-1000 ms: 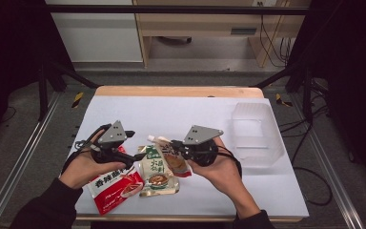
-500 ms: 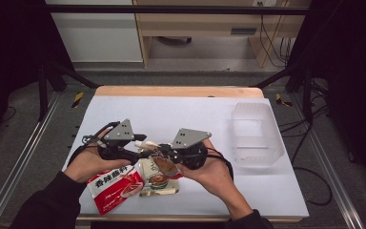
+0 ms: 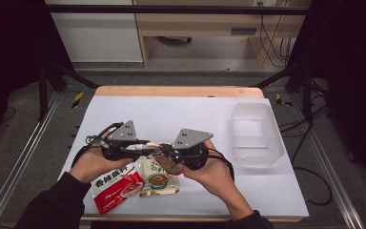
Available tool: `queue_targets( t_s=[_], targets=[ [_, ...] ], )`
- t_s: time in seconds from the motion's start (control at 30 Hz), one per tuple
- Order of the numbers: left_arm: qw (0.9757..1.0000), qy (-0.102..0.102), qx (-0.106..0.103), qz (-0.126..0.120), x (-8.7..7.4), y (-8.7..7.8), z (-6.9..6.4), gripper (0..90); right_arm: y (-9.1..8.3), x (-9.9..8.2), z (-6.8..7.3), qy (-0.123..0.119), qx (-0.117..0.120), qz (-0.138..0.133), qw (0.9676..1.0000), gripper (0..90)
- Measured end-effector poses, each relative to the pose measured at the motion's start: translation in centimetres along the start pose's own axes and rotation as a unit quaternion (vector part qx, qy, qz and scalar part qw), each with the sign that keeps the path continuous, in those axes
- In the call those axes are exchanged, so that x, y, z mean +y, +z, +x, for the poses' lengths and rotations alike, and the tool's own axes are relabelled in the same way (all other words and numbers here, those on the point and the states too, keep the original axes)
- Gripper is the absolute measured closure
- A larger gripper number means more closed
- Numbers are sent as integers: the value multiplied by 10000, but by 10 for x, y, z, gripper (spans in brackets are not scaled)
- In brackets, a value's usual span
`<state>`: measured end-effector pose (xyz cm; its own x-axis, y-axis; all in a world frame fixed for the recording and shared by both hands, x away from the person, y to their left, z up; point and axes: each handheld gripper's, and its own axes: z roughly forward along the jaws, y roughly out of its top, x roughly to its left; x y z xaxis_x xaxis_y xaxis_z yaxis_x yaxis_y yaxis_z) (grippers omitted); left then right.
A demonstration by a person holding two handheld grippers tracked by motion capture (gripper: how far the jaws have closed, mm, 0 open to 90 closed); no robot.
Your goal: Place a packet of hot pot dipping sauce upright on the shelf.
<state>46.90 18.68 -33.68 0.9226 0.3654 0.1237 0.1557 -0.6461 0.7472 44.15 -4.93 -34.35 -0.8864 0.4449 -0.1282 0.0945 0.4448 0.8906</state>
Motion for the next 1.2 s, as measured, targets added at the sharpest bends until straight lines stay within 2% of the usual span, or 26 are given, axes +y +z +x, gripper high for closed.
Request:
queue_targets(
  t_s=[0.27, 0.57, 1.2],
  targets=[
    [9999, 76, 108, -22, 15, -4, -7, 724, -7, -3, -5, 59, -26, -17, 10000, 885],
    [9993, 298, 48, 237, 33, -4, -11, 727, -13, -3, -8, -44, -45, 246, 9997, 871],
    [9981, 410, -56, 460, 42, 1, -12, 729, -16, -1, -11, -167, -12, 594, 9981, 861]
  ],
)
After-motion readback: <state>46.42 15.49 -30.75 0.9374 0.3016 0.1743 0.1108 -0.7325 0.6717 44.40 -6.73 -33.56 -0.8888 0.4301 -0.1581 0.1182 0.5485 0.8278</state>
